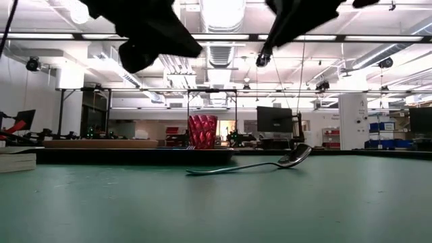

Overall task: Pick and place plate/cup/fork/spoon on tray
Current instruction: Put the blue spoon on the right of the black serving tray aligned with the pink fork

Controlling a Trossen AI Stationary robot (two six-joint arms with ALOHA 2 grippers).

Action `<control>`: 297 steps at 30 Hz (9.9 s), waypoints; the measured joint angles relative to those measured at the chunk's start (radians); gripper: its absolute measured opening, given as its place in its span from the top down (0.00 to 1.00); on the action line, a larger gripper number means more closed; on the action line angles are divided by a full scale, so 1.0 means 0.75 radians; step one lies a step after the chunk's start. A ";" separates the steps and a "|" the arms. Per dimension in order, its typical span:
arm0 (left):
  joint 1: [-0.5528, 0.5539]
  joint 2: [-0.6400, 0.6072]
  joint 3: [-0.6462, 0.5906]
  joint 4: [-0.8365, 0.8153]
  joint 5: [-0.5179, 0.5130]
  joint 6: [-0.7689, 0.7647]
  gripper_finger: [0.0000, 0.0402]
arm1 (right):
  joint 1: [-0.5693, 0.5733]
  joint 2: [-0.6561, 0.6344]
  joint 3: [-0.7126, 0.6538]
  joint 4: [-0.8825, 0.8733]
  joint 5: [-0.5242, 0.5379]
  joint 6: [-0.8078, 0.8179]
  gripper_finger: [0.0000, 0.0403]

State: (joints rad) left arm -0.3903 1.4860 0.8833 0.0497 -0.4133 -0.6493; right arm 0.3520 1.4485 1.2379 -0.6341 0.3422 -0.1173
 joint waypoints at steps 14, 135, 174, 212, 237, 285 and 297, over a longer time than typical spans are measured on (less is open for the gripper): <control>0.038 0.411 0.382 -0.282 -0.018 0.219 0.99 | 0.008 -0.623 -0.552 0.754 -0.001 -0.209 0.80; 0.488 0.606 0.356 -0.415 -0.572 -0.625 0.96 | 0.007 -0.875 -0.724 0.760 0.000 -0.194 0.86; 0.196 -0.710 -0.341 -0.004 -0.594 1.269 0.96 | -0.221 -0.197 -0.452 1.096 0.002 0.391 0.86; 0.195 -0.989 -0.460 -0.078 -0.607 1.470 0.96 | -0.533 0.673 0.611 -0.057 -0.297 0.682 0.86; 0.195 -1.097 -0.528 -0.078 -0.607 1.468 0.96 | -0.560 0.710 0.569 0.039 -0.282 0.680 0.86; 0.195 -1.104 -0.526 -0.076 -0.607 1.469 0.96 | -0.620 0.893 0.580 0.124 -0.282 0.609 0.86; 0.195 -1.104 -0.526 -0.076 -0.607 1.469 0.96 | -0.615 0.898 0.562 0.057 -0.281 0.620 0.86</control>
State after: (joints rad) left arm -0.2443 0.6579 0.4887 -0.0074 -0.8684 0.4523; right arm -0.1093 2.1223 1.6592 -0.5911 0.1314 0.3474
